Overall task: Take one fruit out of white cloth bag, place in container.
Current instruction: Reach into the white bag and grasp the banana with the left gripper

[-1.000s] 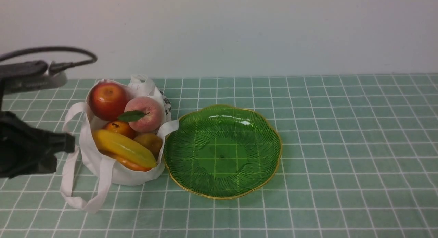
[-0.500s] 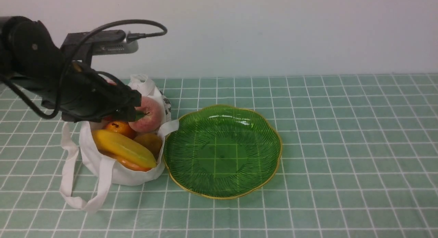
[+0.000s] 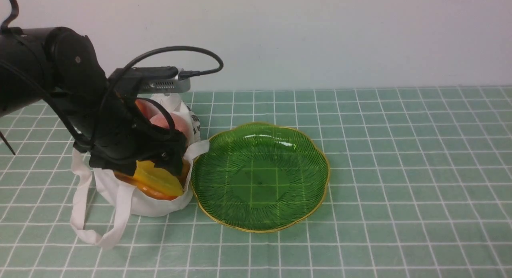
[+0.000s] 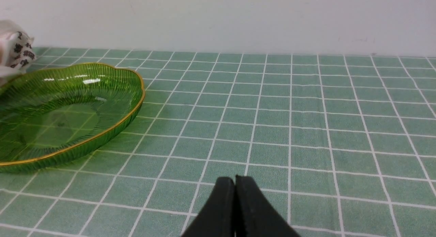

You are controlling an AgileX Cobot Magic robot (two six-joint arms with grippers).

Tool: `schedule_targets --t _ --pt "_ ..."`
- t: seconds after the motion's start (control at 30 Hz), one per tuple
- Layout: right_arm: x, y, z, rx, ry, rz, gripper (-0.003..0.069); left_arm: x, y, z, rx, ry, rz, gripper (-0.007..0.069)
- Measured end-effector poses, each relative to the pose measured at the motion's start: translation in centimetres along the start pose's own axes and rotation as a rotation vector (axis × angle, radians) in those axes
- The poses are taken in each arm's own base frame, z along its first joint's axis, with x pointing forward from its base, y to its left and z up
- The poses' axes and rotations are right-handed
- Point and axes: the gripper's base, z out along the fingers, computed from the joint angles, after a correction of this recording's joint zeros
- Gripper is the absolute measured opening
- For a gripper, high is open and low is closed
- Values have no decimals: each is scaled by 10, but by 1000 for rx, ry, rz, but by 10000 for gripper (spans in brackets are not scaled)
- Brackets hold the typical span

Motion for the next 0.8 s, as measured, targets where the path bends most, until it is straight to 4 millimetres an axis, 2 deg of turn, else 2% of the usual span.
schedule_targets --t 0.17,0.47,0.67,0.7,0.8 --pt "0 0 0 0 0 0 -15 2 3 0 -65 10 -188 604" --pt "0 0 0 0 0 0 -15 -10 6 1 -86 -129 -326 581" --pt "0 0 0 0 0 0 -15 -12 7 15 -88 -105 -387 572" --pt "0 0 0 0 0 0 -15 -13 8 24 -96 -87 -414 572" --pt "0 0 0 0 0 0 -15 -16 9 34 -98 -88 -432 572"
